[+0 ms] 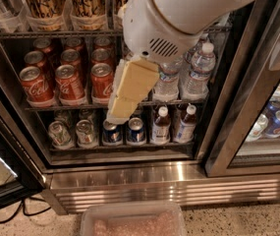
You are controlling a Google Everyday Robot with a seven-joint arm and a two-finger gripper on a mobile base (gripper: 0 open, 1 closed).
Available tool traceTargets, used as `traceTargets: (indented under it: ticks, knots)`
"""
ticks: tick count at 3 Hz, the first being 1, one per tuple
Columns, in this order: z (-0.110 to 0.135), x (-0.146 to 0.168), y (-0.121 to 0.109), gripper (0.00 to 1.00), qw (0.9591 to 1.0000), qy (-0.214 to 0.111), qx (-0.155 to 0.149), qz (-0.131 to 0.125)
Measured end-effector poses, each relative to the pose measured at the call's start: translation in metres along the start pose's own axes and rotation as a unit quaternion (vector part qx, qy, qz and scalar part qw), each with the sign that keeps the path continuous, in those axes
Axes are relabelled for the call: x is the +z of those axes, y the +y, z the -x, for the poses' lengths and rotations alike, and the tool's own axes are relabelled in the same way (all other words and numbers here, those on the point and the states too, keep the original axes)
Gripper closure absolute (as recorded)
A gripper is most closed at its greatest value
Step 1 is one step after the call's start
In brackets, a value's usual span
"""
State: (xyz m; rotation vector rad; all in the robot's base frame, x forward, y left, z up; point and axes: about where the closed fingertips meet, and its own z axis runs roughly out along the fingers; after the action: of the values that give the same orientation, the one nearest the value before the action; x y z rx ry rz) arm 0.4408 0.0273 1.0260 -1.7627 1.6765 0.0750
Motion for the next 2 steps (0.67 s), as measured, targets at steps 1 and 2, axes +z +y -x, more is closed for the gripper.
traceTargets:
  ticks: [1,2]
  knots:
    - [0.017,-0.002,0.01,0.0,0.9998,-0.014,-0.006,-0.01]
    - [0.036,0.002,0.019,0.0,0.9994,-0.03,-0.01,-0.014]
